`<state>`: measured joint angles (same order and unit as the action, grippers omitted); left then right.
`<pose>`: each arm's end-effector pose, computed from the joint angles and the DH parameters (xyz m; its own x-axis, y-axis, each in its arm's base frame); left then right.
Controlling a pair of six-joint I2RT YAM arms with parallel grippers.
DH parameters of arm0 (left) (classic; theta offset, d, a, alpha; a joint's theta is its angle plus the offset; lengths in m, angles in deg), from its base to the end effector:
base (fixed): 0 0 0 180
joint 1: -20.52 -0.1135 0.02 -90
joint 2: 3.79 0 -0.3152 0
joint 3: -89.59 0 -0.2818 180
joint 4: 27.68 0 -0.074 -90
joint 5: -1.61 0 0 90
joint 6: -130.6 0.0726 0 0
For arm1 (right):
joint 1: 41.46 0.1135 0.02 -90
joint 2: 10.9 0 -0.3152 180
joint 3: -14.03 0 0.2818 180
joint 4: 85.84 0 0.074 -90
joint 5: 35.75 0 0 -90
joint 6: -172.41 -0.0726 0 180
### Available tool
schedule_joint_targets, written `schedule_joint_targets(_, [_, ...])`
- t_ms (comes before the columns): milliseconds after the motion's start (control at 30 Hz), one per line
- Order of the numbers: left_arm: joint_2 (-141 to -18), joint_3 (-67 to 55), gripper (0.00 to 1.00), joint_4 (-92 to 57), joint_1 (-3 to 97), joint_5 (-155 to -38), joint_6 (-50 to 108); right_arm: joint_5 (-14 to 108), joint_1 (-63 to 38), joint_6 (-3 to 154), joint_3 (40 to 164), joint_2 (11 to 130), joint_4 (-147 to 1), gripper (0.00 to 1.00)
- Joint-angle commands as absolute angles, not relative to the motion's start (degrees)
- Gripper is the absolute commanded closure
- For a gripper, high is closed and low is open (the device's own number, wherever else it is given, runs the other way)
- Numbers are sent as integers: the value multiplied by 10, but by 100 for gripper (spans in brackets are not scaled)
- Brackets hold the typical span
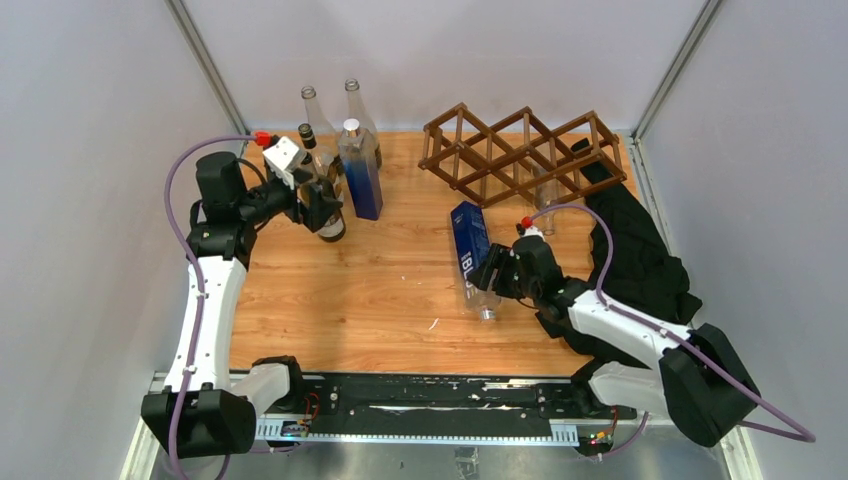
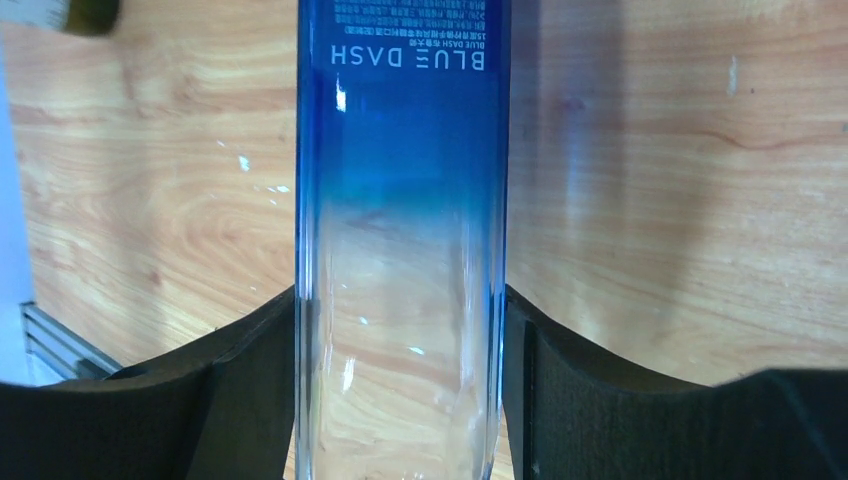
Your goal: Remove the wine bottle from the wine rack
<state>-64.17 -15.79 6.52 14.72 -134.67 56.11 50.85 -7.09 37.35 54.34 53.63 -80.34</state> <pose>0.2581 -0.0265 0.4144 -0.1652 0.1690 -0.9717 0.6747 0.7379 0.0136 0.2193 0.1552 0.2098 -0.7180 0.3650 -0.5926 -0.1384 0.7596 0.6355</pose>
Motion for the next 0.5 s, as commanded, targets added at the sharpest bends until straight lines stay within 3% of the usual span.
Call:
schedule_joint_targets(0, [-635, -161, 0, 101, 155, -1380, 604, 484, -56, 404, 570, 556, -759, 100])
schedule_joint_targets(300, [-570, -212, 0, 232, 270, -1305, 914, 415, -44, 436, 700, 529, -586, 100])
schedule_joint_targets(467, [-495, -268, 0, 234, 332, -1284, 1018, 372, -42, 436, 737, 525, -527, 100])
